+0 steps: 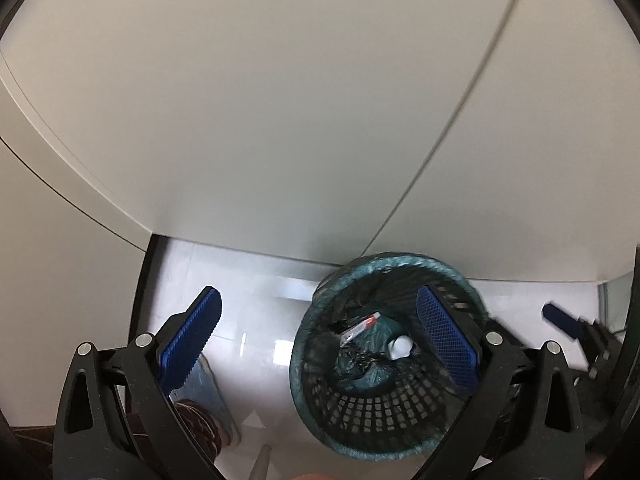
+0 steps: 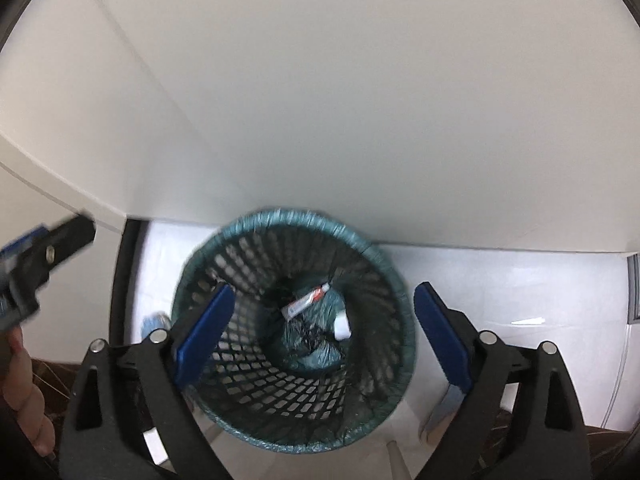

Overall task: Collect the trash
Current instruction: 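Raise both open tools back up to the counter, then grasp the purple stick packet with the right tool, then grasp the yellow snack bag with the left tool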

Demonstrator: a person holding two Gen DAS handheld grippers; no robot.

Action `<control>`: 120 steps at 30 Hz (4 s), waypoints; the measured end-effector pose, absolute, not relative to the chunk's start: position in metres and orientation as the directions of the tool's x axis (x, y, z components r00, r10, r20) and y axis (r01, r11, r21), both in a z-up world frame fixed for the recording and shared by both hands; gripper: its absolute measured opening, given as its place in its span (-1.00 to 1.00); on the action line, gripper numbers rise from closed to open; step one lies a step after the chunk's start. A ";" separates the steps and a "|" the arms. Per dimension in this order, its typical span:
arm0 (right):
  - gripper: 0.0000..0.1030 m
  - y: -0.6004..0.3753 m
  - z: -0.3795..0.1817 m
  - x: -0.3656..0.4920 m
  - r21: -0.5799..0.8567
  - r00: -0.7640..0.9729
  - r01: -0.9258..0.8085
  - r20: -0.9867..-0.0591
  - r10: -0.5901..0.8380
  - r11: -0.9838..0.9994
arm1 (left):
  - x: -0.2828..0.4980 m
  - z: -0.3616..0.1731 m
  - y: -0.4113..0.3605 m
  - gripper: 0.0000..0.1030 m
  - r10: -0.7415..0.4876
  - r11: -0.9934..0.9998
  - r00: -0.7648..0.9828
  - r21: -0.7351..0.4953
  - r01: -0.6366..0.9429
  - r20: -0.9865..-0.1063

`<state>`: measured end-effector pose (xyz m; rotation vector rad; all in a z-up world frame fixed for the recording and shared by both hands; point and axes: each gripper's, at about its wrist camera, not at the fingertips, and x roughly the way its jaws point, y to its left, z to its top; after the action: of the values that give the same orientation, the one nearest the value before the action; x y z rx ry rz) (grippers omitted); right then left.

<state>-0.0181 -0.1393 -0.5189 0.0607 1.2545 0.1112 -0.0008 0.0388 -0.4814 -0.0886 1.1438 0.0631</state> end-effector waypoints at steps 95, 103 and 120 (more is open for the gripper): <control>-0.61 -0.302 -0.045 0.156 0.009 0.451 0.140 -0.891 -0.056 0.990 | 0.177 -0.042 -0.028 -0.51 -0.004 0.996 0.398 -0.038 -0.078 -0.917; -0.61 -0.299 -0.040 0.149 -0.002 0.462 0.128 -0.885 -0.062 0.992 | 0.174 -0.039 -0.027 -0.21 -0.005 0.996 0.417 -0.042 -0.080 -0.909; -0.61 -0.303 -0.047 0.152 -0.008 0.453 0.124 -0.889 -0.064 0.992 | 0.178 -0.055 -0.048 0.10 -0.066 0.997 0.393 -0.078 -0.016 -0.917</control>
<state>0.1517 -0.3028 -0.0465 0.0610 1.0952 -0.1163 0.1784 -0.0482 -0.0550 -0.0789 1.1665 -0.0314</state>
